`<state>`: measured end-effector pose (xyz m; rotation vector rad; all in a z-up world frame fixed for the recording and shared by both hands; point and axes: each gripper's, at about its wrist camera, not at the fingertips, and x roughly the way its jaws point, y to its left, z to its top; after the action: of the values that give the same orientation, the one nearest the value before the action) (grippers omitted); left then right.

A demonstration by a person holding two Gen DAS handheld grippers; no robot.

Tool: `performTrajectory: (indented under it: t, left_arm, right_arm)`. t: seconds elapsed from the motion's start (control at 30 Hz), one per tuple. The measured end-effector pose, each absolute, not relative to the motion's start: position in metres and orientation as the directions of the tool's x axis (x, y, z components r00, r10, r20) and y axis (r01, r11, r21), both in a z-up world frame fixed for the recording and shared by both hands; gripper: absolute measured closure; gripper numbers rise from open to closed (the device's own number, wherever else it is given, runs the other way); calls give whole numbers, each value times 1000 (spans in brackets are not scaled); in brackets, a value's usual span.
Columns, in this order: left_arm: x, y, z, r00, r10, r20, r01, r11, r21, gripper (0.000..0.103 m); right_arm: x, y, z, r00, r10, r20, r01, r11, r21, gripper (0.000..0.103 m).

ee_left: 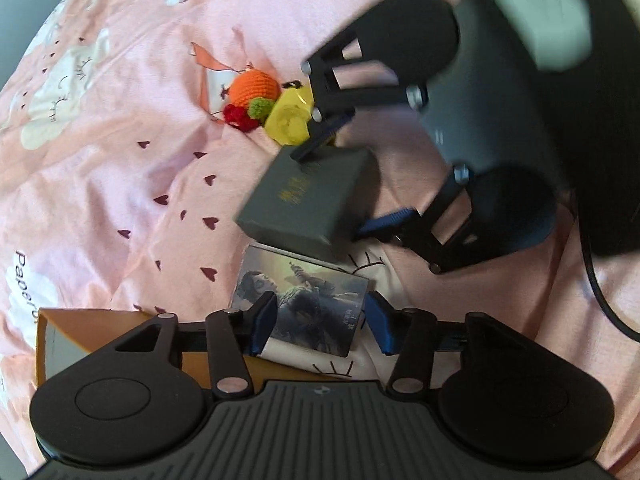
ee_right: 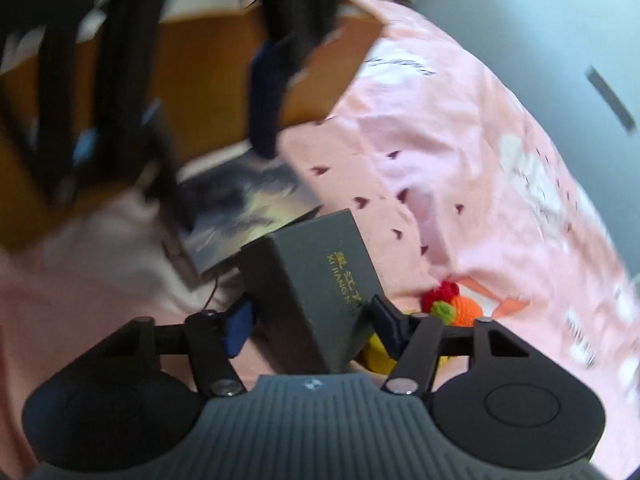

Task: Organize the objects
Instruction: 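Grasp the grey box with the right gripper while the left gripper approaches the card, then grasp the picture card with the left gripper while the right gripper lifts the grey box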

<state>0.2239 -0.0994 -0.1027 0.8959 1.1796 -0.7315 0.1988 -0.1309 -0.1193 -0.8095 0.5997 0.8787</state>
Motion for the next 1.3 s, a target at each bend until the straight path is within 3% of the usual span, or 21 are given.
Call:
performTrajectory:
  t: [0.3,0.57,0.7,0.9,1.07,1.17,1.3]
  left_arm:
    - [210,-120,-124,274,80,-958,885,370,284,35]
    - [202,-142,-165,369,297,-881,826,329,457,33]
    - [201,-150,-181,414,380,-827,791,300,534,23]
    - [204,-154,-194,432,436,-790,770,278,574,18]
    - [204,-146,-180,414,388,-824,765,341,545,39]
    - [202,-132,-156,422,289,-859,748,425,510,55]
    - [204,-112,-118,457,145,-878,716,525,459,66]
  right_arm:
    - [225,-187,-83,478,488,-730,-754,654,-57,61]
    - [235,-213,-75,492,489,-721,-677,735,37,66]
    - [243,-210,-84,496,485,-720,-666,745,43,68]
    - [252,-221,-85,476,498,-725,-623,773,122,69]
    - [247,-220,-84,483,500,-719,-627,771,115,68]
    - [245,-222,-84,488,507,-711,-621,774,125,68]
    - [245,-223,-82,491,518,-701,-622,772,134,68]
